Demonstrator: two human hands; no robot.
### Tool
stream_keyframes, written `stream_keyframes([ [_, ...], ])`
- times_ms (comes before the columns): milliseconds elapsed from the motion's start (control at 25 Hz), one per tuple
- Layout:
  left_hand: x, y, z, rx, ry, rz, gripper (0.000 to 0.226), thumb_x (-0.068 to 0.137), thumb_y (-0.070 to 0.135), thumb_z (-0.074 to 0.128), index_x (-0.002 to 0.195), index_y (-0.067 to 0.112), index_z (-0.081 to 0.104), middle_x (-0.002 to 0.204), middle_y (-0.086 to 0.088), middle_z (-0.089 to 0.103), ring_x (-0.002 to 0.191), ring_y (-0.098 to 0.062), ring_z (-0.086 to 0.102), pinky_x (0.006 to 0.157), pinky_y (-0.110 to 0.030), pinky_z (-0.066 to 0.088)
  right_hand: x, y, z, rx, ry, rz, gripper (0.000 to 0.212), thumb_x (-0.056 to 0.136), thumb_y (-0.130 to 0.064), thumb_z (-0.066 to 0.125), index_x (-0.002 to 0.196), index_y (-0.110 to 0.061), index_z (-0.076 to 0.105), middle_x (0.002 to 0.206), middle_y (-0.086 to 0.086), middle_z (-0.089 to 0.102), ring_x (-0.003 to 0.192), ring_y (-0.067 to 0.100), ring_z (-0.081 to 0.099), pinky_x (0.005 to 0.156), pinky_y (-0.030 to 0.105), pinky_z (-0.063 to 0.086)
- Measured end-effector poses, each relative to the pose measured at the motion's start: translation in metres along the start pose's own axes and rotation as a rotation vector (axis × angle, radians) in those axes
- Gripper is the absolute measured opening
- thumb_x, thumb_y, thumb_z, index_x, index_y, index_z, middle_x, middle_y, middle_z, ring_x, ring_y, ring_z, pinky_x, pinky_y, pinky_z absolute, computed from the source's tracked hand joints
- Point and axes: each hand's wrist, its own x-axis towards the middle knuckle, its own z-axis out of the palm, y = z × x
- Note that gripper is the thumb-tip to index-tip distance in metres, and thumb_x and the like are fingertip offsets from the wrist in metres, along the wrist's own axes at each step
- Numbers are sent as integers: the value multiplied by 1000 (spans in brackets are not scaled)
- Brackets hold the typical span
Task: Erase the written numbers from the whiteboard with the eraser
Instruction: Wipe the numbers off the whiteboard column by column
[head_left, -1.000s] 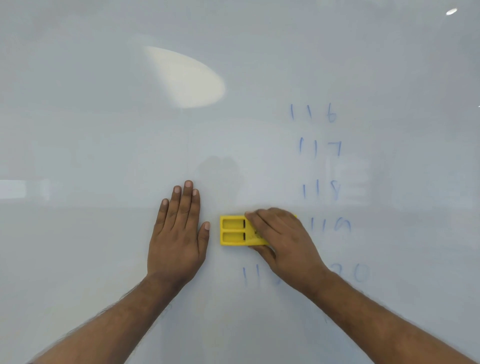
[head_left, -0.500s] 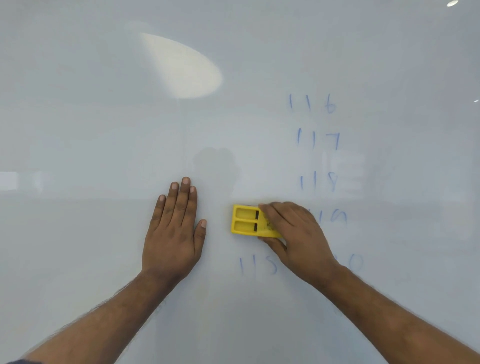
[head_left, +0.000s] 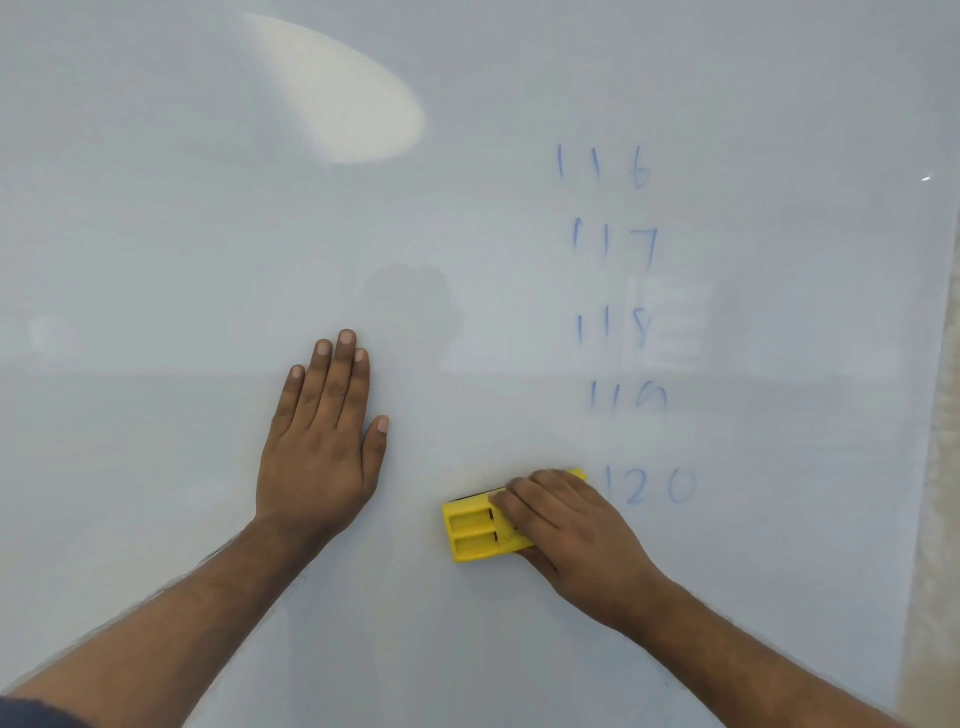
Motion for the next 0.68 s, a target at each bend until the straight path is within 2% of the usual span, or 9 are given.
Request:
stream_keyframes([
  [280,-9,4,3,0,5,-22,64,104,34,31,159,6,16,169,-10,11,157,-24,7,128,-44,8,37,19,-16,106,156,228,41,94,-32,57,129,-12,53,120,4,60,107,28,55,95,38,44],
  [400,-14,5,5,-5,8,-26,64,104,34,32,159,5,16,169,-10,12,157,-25,8,128,-45,9,37,6,-9,128,152,207,41,93,-30,60,130,-12,53,121,5,60,108,29,55,95,40,44],
  [680,-28,8,7,2,-2,-14,64,104,34,31,159,4,16,169,-12,12,157,-27,9,127,-46,10,-6,-5,5,76,28,54,42,88,-19,64,128,-11,53,119,4,61,105,27,54,94,37,44],
])
